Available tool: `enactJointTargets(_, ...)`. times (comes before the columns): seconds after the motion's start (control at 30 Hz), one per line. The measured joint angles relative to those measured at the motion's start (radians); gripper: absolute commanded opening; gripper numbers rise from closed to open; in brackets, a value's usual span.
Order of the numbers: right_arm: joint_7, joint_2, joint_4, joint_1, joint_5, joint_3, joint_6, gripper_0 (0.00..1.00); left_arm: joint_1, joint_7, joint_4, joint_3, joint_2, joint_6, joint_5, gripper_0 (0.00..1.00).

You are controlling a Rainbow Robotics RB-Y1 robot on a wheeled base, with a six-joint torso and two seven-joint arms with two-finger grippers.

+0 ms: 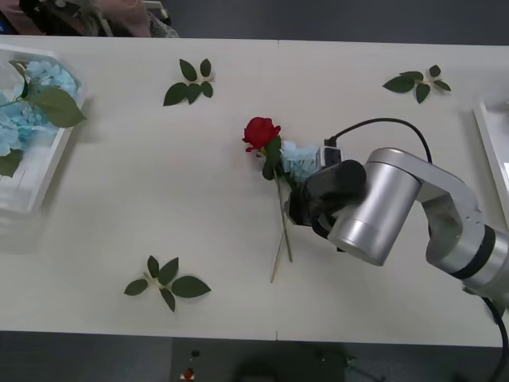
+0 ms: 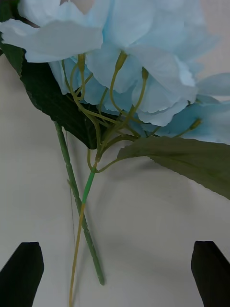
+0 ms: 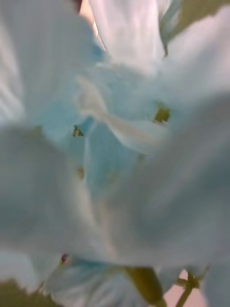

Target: Put the red flowers into the right box and the blue flowers into the left box

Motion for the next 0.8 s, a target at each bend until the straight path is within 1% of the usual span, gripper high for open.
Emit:
enactJointTargets(0.07, -0.004, 0.047, 0.063, -0.003, 0.025, -0.012, -0.018, 0.9, 0.082, 0.0, 0.055, -0.022, 0.017, -0.1, -0.103, 0.0)
enactJointTargets(0.1, -0.004, 0.068, 0.088, -0.003, 0.033, -0.024, -0.025, 0.9, 0.128, 0.0, 0.083, -0.023, 0.019, -0.141, -0.121, 0.0)
enactJointTargets(0.2, -0.004, 0.117, 0.152, -0.006, 0.041, -0.056, -0.045, 0.9, 0.25, 0.0, 0.194, -0.012, 0.013, -0.264, -0.123, 0.0)
enactJointTargets(0.23, -0.004, 0.128, 0.17, -0.01, 0.046, -0.061, -0.052, 0.9, 0.276, 0.0, 0.234, -0.008, 0.008, -0.312, -0.123, 0.03)
enactJointTargets(0.27, -0.004, 0.139, 0.189, -0.016, 0.052, -0.062, -0.061, 0.9, 0.296, 0.0, 0.275, -0.007, 0.0, -0.355, -0.123, 0.11)
enactJointTargets(0.3, -0.004, 0.148, 0.209, -0.024, 0.058, -0.06, -0.073, 0.9, 0.306, 0.0, 0.317, -0.008, -0.01, -0.395, -0.123, 0.3)
enactJointTargets(0.33, -0.004, 0.156, 0.227, -0.032, 0.061, -0.058, -0.082, 0.9, 0.309, 0.0, 0.352, -0.009, -0.02, -0.429, -0.123, 0.47)
enactJointTargets(0.37, -0.004, 0.162, 0.242, -0.04, 0.061, -0.054, -0.088, 0.9, 0.308, 0.0, 0.385, -0.011, -0.029, -0.456, -0.123, 0.53)
enactJointTargets(0.4, -0.004, 0.168, 0.257, -0.047, 0.061, -0.049, -0.092, 0.9, 0.307, 0.0, 0.411, -0.013, -0.037, -0.485, -0.123, 0.65)
enactJointTargets(0.43, -0.004, 0.172, 0.267, -0.053, 0.061, -0.046, -0.093, 0.89, 0.306, 0.0, 0.43, -0.014, -0.043, -0.52, -0.123, 0.74)
enactJointTargets(0.5, -0.004, 0.178, 0.28, -0.059, 0.061, -0.043, -0.094, 0.84, 0.305, 0.0, 0.452, -0.015, -0.048, -0.58, -0.123, 0.87)
enactJointTargets(0.53, -0.004, 0.178, 0.283, -0.059, 0.061, -0.043, -0.098, 0.79, 0.305, 0.0, 0.457, -0.016, -0.049, -0.606, -0.123, 0.93)
enactJointTargets(0.57, -0.004, 0.178, 0.284, -0.059, 0.061, -0.043, -0.1, 0.78, 0.305, 0.0, 0.46, -0.017, -0.049, -0.624, -0.123, 0.96)
enactJointTargets(0.6, -0.004, 0.178, 0.284, -0.059, 0.061, -0.043, -0.1, 0.73, 0.305, 0.0, 0.463, -0.019, -0.049, -0.637, -0.12, 1.0)
enactJointTargets(0.63, -0.004, 0.178, 0.284, -0.059, 0.061, -0.043, -0.1, 0.7, 0.304, 0.0, 0.466, -0.02, -0.048, -0.648, -0.113, 1.0)
enactJointTargets(0.8, -0.004, 0.178, 0.3, -0.059, 0.061, -0.043, -0.101, 0.69, 0.302, 0.0, 0.466, -0.023, -0.047, -0.684, -0.059, 1.0)
